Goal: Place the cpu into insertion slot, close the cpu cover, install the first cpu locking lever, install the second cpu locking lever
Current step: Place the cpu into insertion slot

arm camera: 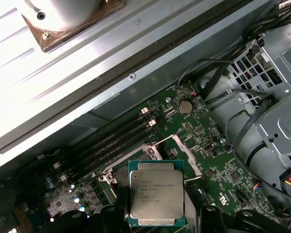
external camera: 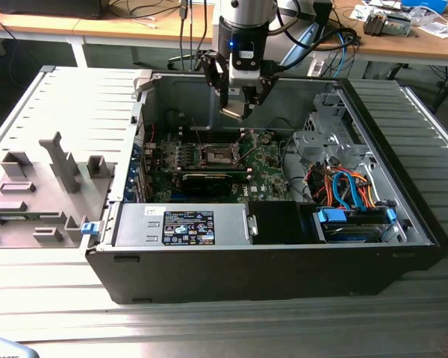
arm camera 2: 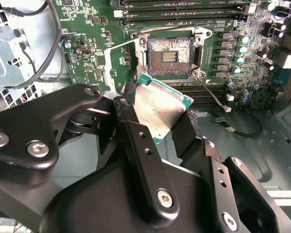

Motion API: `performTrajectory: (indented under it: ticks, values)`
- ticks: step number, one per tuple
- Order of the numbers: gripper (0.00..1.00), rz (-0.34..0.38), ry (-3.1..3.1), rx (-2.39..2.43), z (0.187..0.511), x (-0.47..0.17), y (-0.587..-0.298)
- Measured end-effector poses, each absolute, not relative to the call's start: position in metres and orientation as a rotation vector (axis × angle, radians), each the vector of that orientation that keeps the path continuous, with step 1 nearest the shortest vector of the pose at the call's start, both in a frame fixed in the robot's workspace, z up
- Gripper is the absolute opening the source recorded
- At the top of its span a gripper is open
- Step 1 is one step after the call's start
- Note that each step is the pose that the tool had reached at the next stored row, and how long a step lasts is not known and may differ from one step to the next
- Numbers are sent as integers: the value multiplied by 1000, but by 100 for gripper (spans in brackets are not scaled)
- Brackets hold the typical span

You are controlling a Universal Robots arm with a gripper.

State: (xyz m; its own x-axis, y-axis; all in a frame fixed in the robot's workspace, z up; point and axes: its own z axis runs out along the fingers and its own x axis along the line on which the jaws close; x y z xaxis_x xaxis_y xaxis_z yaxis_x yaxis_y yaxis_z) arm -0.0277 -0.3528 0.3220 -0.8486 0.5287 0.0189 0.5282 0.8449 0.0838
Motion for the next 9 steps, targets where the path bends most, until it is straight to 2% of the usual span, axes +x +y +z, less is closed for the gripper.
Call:
performTrajectory:
  ticks: [9]
  values:
    - [54, 135, 3010, 873, 322, -28, -353]
